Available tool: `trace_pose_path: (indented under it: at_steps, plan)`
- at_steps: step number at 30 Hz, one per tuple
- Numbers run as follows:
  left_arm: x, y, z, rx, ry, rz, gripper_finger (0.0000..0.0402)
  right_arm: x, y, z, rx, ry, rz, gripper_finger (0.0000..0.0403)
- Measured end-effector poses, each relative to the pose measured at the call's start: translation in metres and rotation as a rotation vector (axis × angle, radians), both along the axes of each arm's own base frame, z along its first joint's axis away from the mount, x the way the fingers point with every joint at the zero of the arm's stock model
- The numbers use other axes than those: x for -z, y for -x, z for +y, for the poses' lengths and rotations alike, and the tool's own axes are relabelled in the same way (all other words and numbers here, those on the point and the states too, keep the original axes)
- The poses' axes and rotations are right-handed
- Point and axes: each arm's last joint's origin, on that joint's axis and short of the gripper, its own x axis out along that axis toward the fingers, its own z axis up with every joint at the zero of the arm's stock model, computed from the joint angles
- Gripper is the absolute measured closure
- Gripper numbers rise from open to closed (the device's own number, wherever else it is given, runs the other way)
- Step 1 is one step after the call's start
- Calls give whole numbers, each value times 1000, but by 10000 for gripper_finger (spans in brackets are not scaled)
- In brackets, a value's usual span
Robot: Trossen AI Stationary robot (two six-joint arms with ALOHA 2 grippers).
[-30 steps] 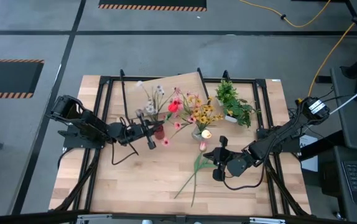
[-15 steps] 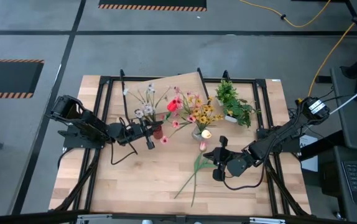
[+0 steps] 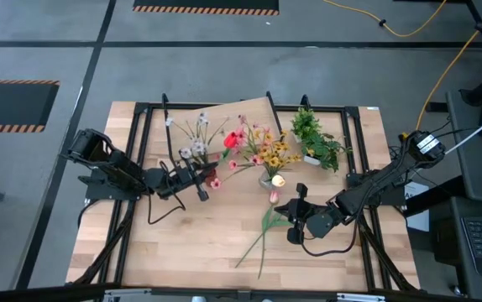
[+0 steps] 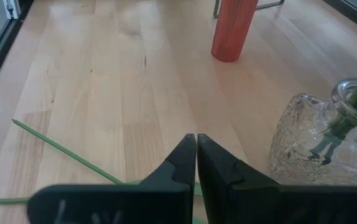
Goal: Pick and place flowers into a vace then onto a shelf
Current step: Put the red flower into the red flower vase, then put the black flower into the red flower vase
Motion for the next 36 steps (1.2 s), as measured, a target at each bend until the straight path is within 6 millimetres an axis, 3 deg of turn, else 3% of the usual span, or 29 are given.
trace_pose_path:
  at_steps: [12, 23, 36]
  plan:
    - [9, 8, 2, 7, 42, 18, 362, 0, 0, 0, 0, 0, 0, 383]
    - [9, 8, 2, -18, 31, 29, 282, 0, 0, 0, 0, 0, 0, 383]
    - [9, 19, -21, -158, -31, 115, 215, 0, 0, 0, 0, 0, 0, 383]
